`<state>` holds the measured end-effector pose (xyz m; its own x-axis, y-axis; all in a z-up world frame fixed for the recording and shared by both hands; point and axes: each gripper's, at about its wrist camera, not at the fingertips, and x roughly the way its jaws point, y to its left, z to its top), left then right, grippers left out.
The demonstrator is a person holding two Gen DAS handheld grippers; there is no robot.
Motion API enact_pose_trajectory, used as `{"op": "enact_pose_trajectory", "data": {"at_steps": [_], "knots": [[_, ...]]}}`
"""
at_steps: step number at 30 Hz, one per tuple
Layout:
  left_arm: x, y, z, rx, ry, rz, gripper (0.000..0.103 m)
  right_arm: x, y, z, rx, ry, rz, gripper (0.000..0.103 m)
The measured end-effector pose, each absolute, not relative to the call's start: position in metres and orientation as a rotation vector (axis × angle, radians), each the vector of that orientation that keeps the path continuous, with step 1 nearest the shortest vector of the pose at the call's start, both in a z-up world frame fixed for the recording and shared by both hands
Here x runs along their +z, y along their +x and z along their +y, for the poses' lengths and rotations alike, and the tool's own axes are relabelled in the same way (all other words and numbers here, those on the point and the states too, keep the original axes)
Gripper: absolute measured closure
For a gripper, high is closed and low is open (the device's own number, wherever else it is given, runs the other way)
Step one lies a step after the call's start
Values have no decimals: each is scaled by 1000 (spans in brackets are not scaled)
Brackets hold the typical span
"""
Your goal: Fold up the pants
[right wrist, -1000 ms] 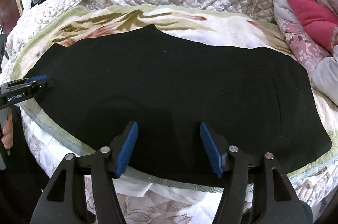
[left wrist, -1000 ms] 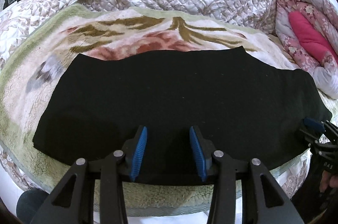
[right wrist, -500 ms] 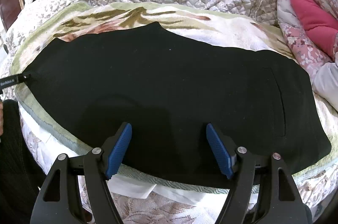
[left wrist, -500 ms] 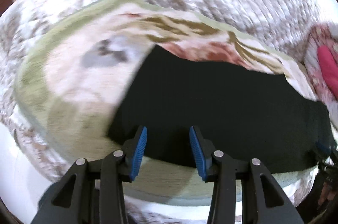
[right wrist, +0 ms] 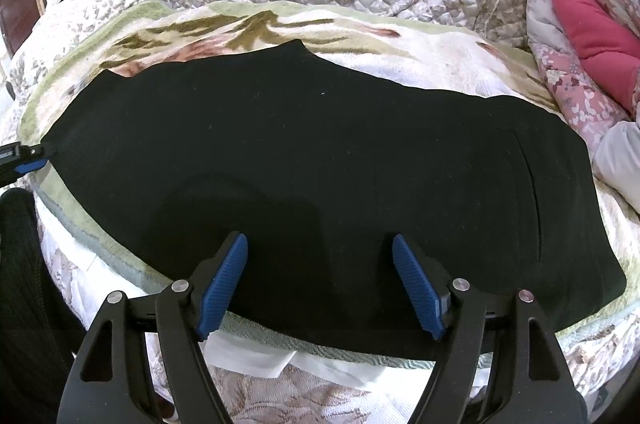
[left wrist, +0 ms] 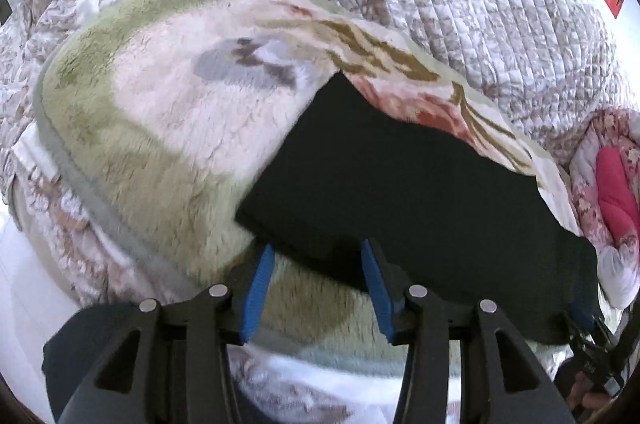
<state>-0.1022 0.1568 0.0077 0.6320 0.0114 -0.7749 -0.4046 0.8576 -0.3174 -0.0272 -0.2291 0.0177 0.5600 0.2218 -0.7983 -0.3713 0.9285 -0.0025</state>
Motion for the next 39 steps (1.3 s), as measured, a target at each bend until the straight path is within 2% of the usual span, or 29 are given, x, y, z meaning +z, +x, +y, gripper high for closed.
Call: {"op": "enact_pose_trajectory", "data": {"at_steps": [6, 7, 8, 10, 11, 18, 27, 33, 39], "knots": [[6, -87, 162, 255, -510, 818, 55, 18, -27, -230, 351, -160, 913, 28], [5, -85, 161, 263, -503, 816, 63, 19, -27, -230, 352, -152, 914, 28], [6, -84, 161, 270, -493, 816, 78, 19, -27, -231, 353, -144, 915, 28], [6, -80, 162, 256, -495, 827, 92, 21, -26, -234, 359, -121, 917, 28], [7, -80, 162, 248, -497, 828, 95, 22, -26, -236, 361, -105, 919, 28], [49, -71, 142, 139, -461, 766, 95, 29, -23, -250, 359, 0, 924, 28], [93, -17, 32, -198, -305, 737, 95, 42, -26, -284, 319, 130, 902, 28], [68, -8, -56, -440, -234, 846, 95, 48, -31, -307, 282, 173, 881, 28], [32, -17, -90, -542, -187, 968, 95, 45, -31, -318, 262, 204, 889, 28]]}}
